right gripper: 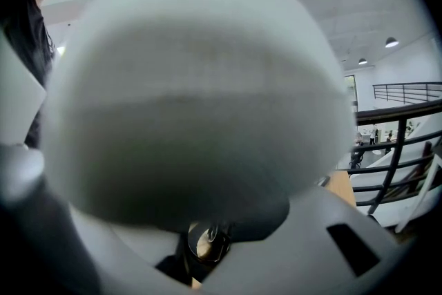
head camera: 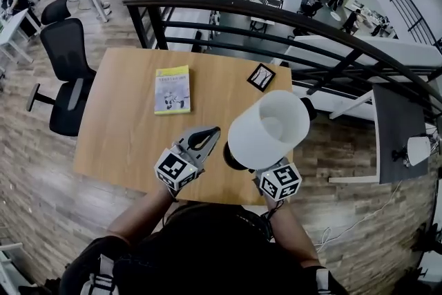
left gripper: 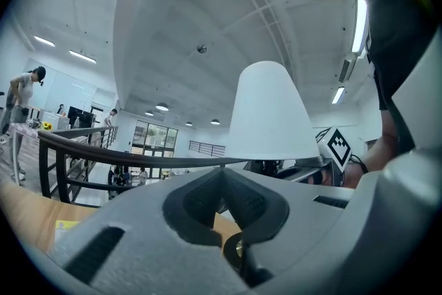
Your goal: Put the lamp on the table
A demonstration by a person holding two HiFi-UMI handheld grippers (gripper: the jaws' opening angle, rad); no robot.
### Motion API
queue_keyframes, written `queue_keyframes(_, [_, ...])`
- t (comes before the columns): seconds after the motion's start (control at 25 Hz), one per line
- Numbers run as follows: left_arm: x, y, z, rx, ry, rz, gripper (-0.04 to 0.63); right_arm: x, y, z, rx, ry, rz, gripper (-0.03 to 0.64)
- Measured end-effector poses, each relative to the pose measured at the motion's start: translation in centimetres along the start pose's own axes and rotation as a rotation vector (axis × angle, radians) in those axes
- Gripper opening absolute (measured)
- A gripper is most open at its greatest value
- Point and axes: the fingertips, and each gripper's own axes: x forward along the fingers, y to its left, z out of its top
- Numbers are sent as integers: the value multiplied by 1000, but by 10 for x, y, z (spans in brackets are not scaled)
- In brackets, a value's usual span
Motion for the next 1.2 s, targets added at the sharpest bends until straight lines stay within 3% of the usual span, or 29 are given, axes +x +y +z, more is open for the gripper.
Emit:
queue_keyframes(0.84, [76, 16, -91, -101, 148, 59, 8, 18, -84, -73, -9, 116, 7, 107])
queue_keyframes(1.2, [98, 16, -129, -107, 199, 74, 8, 31, -115, -118, -19, 175, 5, 107])
